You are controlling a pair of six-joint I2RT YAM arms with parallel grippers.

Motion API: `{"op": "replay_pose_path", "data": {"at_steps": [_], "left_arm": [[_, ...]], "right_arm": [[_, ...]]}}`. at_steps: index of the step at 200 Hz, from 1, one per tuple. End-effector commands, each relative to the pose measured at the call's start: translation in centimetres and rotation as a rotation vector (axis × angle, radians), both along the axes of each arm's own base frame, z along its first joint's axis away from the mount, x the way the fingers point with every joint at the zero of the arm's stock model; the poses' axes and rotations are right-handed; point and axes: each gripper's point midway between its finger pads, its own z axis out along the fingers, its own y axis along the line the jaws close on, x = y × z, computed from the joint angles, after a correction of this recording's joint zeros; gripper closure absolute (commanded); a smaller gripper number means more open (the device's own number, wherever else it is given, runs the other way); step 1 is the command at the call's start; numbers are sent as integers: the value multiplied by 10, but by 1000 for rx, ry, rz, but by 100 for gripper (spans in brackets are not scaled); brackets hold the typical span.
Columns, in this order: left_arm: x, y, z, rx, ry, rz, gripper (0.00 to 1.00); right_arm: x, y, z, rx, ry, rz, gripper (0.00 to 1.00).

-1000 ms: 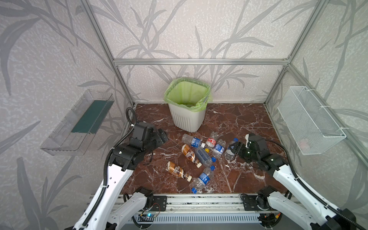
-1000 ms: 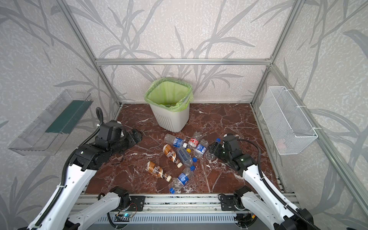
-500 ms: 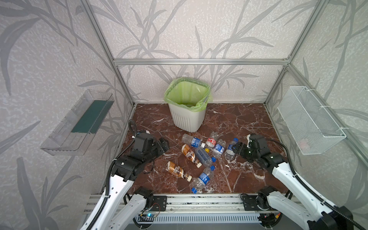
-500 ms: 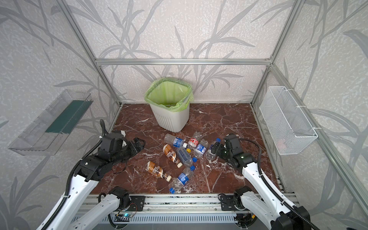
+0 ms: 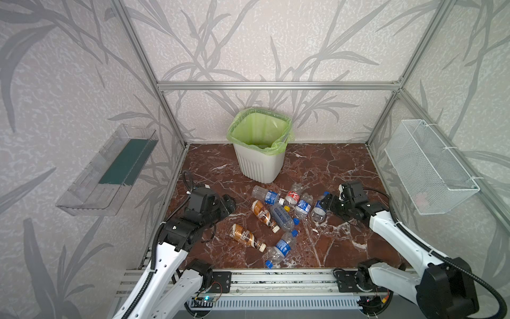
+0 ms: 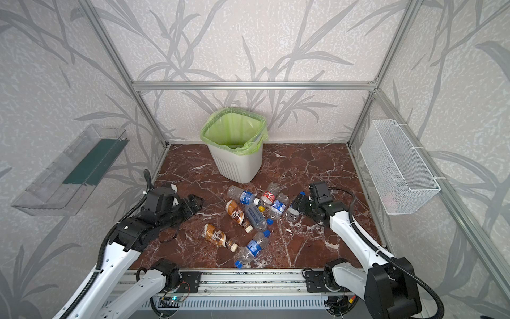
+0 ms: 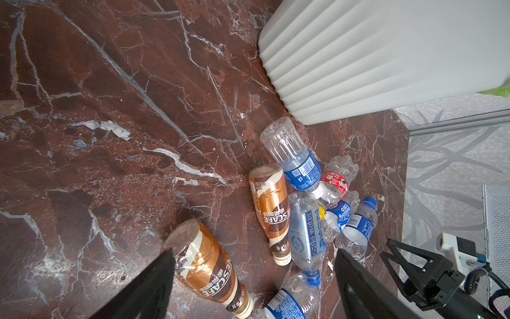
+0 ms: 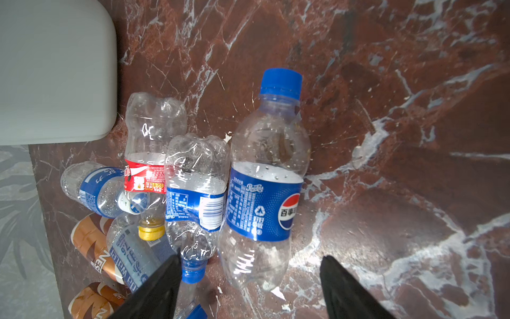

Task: Throw the plastic bottles in the bin
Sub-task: 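Return the left gripper to the pile while the right gripper lowers toward a bottle, then grasp the blue-capped Pepsi-labelled bottle with the right gripper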

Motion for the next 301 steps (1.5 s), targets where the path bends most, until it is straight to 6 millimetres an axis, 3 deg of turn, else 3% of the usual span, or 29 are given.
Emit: {"op": "replay_pose_path", "data": {"at_steps": [1,95,155,211,301], "left_arm": [[-1,4,-4,3,3,21,10],[-1,3,-10,-3,14,24,10],[-2,5,-11,1,16,32,10],[0,4,-12,1,21,30,10],[4,1,-16,4,36,24,10]], "right_arm": [[14,3,8,12,-35,16,21],[32,6,-29,17,30,9,21],[33,6,-49,15,101,33,28],[23,6,-48,28,97,50,42],[-17,4,-32,83,75,48,44]]}}
